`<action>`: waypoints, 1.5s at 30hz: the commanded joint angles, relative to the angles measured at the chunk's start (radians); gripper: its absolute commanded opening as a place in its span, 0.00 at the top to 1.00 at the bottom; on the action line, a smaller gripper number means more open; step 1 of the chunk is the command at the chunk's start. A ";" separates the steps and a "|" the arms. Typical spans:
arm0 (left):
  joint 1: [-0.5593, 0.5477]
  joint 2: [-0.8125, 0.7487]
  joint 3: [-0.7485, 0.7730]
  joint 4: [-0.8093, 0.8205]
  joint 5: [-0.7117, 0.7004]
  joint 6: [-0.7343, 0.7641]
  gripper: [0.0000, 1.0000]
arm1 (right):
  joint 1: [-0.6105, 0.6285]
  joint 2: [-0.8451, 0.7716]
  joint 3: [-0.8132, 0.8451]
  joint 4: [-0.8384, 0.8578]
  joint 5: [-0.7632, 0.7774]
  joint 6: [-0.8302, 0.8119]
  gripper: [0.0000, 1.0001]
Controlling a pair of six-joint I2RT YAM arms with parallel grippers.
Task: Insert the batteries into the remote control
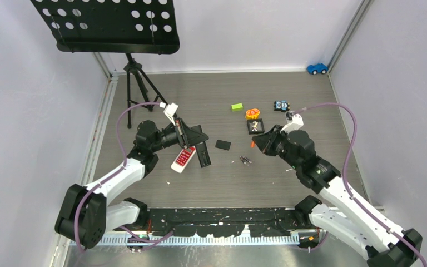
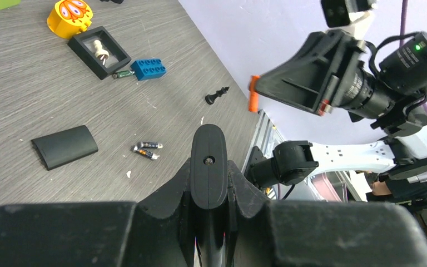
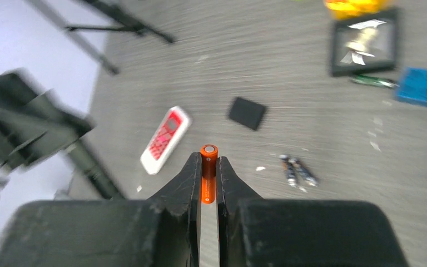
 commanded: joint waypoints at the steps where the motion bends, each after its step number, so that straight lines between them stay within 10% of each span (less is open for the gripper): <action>1: -0.003 -0.002 0.030 0.029 -0.020 -0.004 1.00 | 0.001 0.159 0.165 -0.358 0.444 0.264 1.00; 6: -0.003 -0.007 0.040 0.002 -0.037 0.002 1.00 | 0.001 0.352 0.247 -0.674 0.576 0.603 1.00; 29: -0.003 0.031 0.036 -0.044 -0.062 0.012 1.00 | -0.016 0.543 0.076 -0.521 0.526 1.087 0.92; 33: -0.003 0.038 0.041 -0.047 -0.064 0.009 1.00 | -0.019 0.534 0.089 -0.525 0.521 1.033 0.58; 38: -0.003 0.031 0.042 -0.069 -0.070 0.015 1.00 | -0.020 0.469 0.125 -0.489 0.604 0.816 0.41; 45: -0.003 0.009 0.054 -0.126 -0.082 0.042 1.00 | -0.025 0.427 0.180 -0.108 0.380 -0.191 0.30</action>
